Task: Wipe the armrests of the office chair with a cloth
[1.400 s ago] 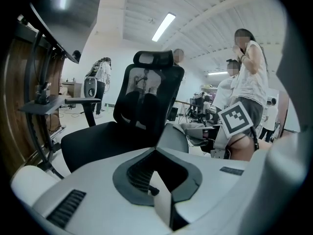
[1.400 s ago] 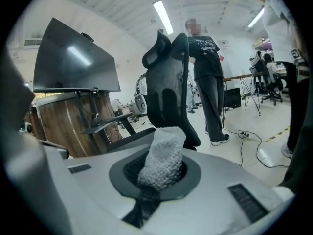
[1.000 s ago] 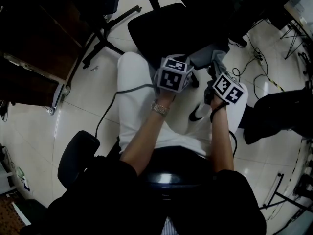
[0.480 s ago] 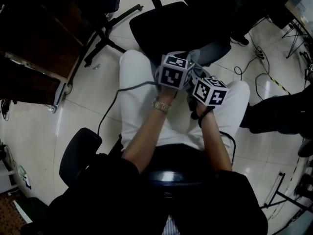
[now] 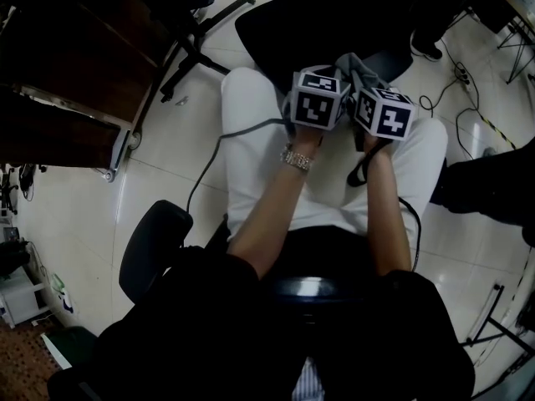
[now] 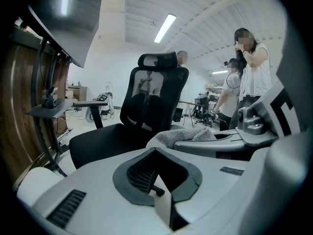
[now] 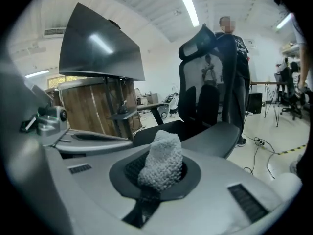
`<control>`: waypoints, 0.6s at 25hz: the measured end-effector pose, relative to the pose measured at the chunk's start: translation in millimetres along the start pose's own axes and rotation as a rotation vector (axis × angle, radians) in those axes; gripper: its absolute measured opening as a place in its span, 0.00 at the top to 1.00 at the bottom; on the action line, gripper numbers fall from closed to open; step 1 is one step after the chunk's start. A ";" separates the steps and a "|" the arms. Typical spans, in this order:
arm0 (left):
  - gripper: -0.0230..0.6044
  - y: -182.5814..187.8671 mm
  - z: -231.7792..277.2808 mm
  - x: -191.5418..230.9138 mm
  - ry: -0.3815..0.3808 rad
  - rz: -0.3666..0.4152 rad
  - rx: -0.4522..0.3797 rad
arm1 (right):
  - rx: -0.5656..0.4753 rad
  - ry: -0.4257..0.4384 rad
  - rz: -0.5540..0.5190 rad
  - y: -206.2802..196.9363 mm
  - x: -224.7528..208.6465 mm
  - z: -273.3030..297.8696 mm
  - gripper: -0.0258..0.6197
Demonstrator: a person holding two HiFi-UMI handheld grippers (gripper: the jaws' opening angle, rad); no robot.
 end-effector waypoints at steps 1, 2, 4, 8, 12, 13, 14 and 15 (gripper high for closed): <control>0.97 2.6 0.9 -1.1 -0.001 0.004 -0.005 | -0.006 -0.009 -0.009 2.0 -0.8 -1.1 0.92; 0.97 4.3 1.6 -1.9 -0.003 0.007 -0.010 | -0.010 -0.016 -0.018 3.0 -0.9 -1.9 0.92; 0.97 4.6 1.8 -3.5 -0.009 0.013 -0.016 | -0.012 -0.026 -0.030 1.9 0.3 -2.9 0.92; 0.97 3.2 1.1 -10.9 -0.020 0.021 -0.013 | -0.007 -0.034 -0.034 -2.6 -1.0 -7.1 0.92; 0.97 4.7 3.7 -8.8 -0.014 0.028 -0.013 | -0.008 -0.028 -0.029 -0.3 -2.9 -7.4 0.92; 0.97 5.2 3.8 -8.5 -0.012 0.028 -0.015 | -0.012 -0.032 -0.027 -0.2 -4.7 -8.1 0.92; 0.97 5.6 3.6 -8.5 -0.012 0.027 -0.017 | -0.016 -0.037 -0.024 -0.5 -6.9 -8.6 0.92; 0.97 6.0 3.4 -8.5 -0.013 0.027 -0.018 | -0.019 -0.039 -0.021 -0.6 -8.5 -8.5 0.92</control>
Point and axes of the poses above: the fingertips, and each gripper's own axes: z forward along the fingers, x to its left, y out of its top, the point moved 9 cm from there along -z, backward along the fingers, and after that the axes turned 11 degrees about z, right-handed, at the moved point
